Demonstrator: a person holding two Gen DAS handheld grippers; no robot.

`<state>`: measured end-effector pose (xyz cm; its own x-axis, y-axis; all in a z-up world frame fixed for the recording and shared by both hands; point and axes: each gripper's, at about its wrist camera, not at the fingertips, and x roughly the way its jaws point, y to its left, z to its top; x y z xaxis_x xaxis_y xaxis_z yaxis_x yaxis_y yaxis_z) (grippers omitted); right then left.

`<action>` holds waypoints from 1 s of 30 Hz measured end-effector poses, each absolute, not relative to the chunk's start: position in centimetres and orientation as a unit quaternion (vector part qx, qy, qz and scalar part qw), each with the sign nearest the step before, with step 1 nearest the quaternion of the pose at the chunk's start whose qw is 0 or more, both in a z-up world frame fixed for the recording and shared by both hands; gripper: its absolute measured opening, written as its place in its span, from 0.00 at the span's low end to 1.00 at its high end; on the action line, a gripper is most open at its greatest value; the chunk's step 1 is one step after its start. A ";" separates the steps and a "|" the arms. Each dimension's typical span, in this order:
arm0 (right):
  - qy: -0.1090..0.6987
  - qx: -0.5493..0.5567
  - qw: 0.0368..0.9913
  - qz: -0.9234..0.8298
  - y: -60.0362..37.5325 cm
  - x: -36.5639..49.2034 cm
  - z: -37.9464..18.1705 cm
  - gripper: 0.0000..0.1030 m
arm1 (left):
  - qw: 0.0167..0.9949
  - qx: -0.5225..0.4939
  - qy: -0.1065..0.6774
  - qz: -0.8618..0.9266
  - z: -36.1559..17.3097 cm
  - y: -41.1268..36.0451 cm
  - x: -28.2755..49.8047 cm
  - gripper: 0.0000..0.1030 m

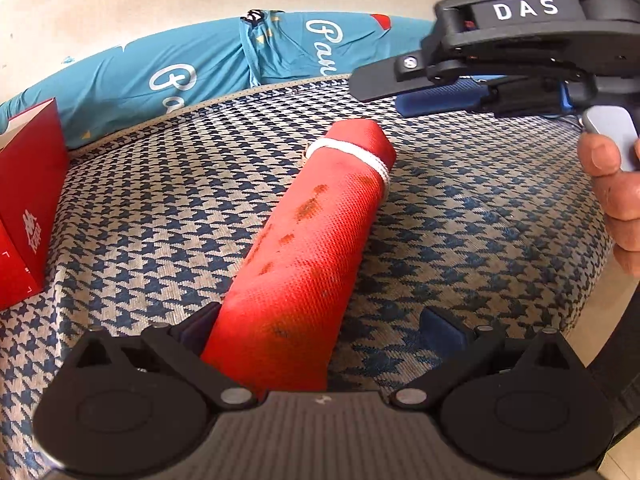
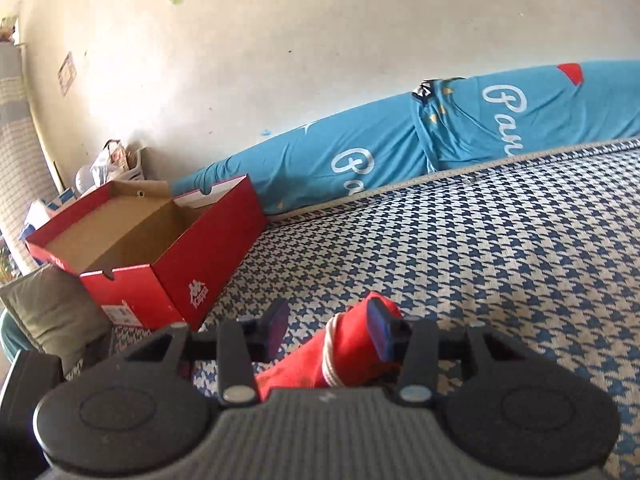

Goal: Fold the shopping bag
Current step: 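Release the string loop and lift the right tool away from the bundled bag, then lower the open right tool over the string-bound end of the rolled red bag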

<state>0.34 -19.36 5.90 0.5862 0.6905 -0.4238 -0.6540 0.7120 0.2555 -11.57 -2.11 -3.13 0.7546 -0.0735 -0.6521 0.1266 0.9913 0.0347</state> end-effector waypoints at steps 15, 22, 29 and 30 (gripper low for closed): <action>0.263 -0.133 0.896 0.332 -14.9 -0.2 3.5 0.19 | 0.942 0.066 0.318 -0.086 -2.9 -3.7 -12.5 0.99; 0.302 -0.080 0.893 0.325 -16.9 -0.3 3.2 0.19 | 0.950 0.002 0.288 -0.120 -1.6 -3.1 -13.0 0.99; 0.311 -0.059 0.890 0.327 -17.7 -0.3 3.7 0.23 | 0.945 0.037 0.296 -0.137 -2.2 -4.4 -13.0 0.99; 0.303 -0.061 0.892 0.331 -17.6 -0.4 3.9 0.23 | 0.944 0.043 0.295 -0.138 -2.3 -4.6 -13.1 0.99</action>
